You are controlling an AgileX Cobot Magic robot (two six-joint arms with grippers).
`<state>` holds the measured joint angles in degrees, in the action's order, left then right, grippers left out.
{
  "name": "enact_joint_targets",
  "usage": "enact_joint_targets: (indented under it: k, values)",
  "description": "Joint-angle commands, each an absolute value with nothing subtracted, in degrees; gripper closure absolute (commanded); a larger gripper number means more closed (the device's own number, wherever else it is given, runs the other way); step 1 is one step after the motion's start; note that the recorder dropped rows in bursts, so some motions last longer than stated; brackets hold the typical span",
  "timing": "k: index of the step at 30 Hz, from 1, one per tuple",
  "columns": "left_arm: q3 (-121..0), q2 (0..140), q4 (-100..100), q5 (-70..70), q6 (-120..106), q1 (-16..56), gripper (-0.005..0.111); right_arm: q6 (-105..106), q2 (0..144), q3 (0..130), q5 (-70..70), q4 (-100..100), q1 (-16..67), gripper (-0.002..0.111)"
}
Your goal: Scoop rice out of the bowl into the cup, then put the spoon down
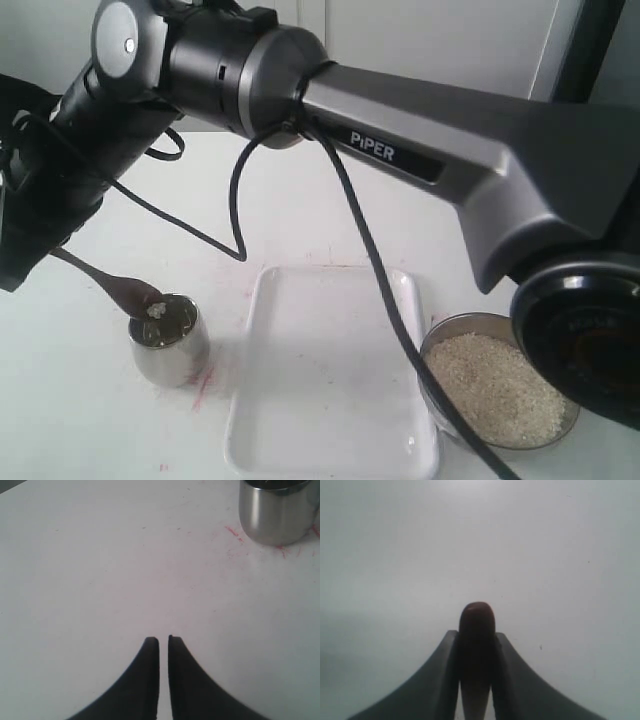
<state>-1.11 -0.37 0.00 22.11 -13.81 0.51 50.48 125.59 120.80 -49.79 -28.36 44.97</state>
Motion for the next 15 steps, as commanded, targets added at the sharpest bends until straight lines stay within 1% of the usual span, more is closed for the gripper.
enact_joint_targets:
  k: [1, 15]
  values:
    - [-0.6, 0.0, -0.3, 24.9, -13.5, 0.7, 0.092, 51.0, 125.5, 121.2, -50.1, -28.9, 44.5, 0.108]
    - [-0.6, 0.0, -0.3, 24.9, -13.5, 0.7, 0.092, 53.3, 124.4, 121.2, -51.3, -33.7, 42.1, 0.108]
